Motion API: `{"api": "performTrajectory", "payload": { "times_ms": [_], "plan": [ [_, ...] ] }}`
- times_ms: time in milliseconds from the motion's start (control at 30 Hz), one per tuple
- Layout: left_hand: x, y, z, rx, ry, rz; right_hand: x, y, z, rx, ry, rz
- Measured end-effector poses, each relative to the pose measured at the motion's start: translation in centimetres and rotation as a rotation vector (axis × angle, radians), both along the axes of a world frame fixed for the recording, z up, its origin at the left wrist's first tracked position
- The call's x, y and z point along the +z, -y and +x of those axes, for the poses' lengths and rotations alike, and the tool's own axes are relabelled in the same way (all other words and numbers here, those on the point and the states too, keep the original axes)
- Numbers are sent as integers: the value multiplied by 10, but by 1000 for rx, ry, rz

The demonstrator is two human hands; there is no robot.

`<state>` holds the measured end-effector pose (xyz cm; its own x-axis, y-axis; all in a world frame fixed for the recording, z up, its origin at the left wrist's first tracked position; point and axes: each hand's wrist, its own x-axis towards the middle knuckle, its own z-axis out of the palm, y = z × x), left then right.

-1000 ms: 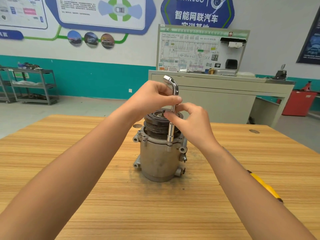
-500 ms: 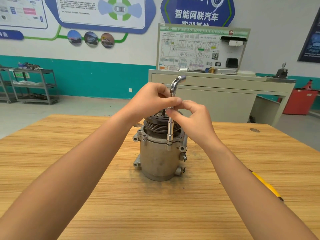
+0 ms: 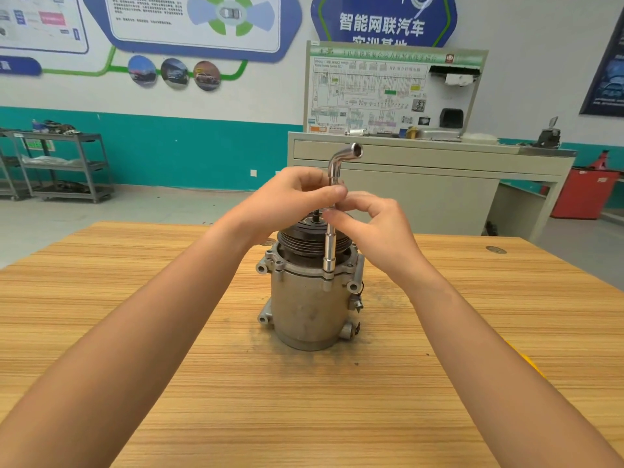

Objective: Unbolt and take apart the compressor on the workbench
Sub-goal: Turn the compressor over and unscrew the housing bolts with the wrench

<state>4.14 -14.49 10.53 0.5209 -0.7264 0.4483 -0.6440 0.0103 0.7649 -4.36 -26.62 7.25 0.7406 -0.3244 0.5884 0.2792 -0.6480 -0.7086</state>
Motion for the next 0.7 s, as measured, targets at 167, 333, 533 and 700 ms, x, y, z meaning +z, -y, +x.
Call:
{"api": "performTrajectory", "payload": {
  "times_ms": [167,333,533,700],
  "plan": [
    [-1,1,-1,10,3,-22,2,1,-1,69,-51,47],
    [-4,7,-2,105,30,-63,-7,-1,1,-51,42,34],
    [-5,-1,0,-36,-18,-48,1,2,2,143,-62,81],
    [-8,7,-3,106,12,-148,-4,-1,2,-1,7,74]
  ]
}}
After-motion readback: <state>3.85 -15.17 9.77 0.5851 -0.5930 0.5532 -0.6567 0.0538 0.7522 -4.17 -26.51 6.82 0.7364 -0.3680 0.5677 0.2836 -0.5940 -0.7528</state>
